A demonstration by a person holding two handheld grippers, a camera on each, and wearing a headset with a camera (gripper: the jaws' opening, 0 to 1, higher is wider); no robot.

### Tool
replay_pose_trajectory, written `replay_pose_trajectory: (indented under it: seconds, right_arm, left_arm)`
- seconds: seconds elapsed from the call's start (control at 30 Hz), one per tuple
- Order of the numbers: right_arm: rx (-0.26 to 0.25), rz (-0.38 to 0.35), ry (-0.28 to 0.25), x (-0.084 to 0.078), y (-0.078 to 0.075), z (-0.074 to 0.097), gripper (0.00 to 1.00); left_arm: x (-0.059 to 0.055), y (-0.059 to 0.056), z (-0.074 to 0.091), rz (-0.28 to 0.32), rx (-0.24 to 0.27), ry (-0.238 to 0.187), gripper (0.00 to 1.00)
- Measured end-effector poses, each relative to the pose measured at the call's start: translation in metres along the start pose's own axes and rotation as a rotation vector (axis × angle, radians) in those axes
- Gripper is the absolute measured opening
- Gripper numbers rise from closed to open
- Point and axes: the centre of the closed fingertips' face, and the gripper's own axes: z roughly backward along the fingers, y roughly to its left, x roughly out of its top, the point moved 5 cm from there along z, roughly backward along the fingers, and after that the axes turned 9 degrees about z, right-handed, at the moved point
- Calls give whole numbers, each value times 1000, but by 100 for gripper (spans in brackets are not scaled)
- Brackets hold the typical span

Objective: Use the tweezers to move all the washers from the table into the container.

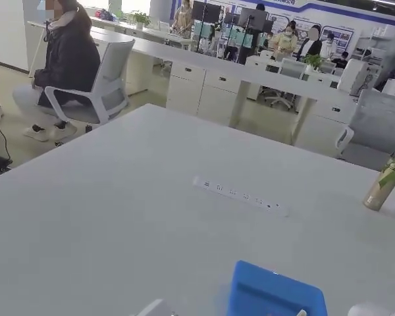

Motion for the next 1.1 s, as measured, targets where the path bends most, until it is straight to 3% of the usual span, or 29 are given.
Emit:
replay_pose_trajectory:
  seconds: [0.37, 0.7, 1.1]
  right_arm:
    - [4, 16, 43, -11, 2, -3, 4]
    - [5, 19, 46, -14, 2, -4, 4]
    - [20, 204, 68, -12, 23, -5, 5]
  left_arm:
    - [0, 0, 0, 0, -4, 2, 64]
    - [-1, -1, 0, -1, -3, 5, 64]
    - [0, -2, -1, -3, -3, 7, 64]
